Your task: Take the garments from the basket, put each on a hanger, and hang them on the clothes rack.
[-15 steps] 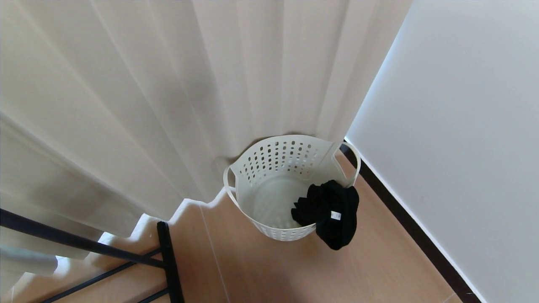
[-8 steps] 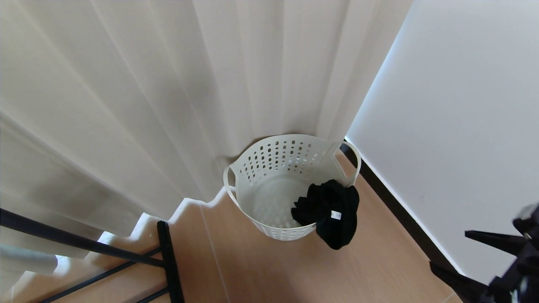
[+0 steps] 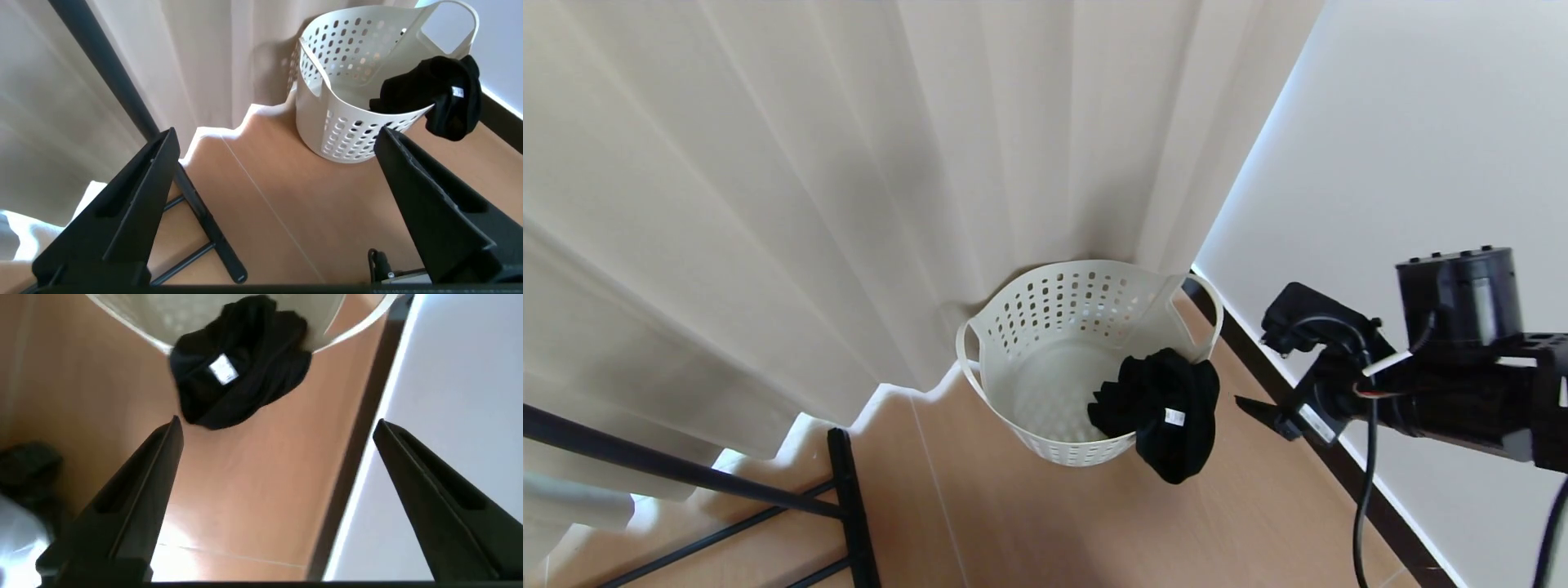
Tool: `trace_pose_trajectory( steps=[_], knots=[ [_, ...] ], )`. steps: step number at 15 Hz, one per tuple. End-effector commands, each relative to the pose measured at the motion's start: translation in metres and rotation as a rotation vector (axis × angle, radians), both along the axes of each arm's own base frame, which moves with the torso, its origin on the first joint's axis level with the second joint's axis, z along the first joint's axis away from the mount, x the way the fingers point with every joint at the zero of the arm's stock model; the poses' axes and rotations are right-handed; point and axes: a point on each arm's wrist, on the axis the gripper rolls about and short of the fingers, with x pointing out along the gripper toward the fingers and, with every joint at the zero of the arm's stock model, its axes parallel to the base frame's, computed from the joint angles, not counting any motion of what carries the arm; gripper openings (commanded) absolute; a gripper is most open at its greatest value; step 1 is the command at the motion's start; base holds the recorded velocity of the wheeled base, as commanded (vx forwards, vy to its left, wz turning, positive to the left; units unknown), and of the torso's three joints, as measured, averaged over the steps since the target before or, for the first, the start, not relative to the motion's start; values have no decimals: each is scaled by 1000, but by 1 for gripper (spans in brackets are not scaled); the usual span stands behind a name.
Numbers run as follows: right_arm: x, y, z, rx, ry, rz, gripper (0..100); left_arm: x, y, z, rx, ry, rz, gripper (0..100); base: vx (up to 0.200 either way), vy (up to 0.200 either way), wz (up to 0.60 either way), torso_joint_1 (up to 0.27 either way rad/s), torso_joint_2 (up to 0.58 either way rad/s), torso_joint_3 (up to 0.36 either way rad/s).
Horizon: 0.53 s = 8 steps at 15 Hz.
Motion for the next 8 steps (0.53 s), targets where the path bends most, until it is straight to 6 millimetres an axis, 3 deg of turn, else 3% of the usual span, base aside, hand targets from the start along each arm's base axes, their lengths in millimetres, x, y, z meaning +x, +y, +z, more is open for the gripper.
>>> trace_pose_trajectory(
  steps=[1,2,8],
  knots=[
    [29,18,-18,-77,38,18,100,0,0,0,0,1,0,100,0,0,0,0,0,0],
    [48,35,-30,-122,38,-8,100,0,0,0,0,1,0,100,0,0,0,0,0,0],
    [97,54,-69,-186,70,-69,100,0,0,0,0,1,0,100,0,0,0,0,0,0]
  ],
)
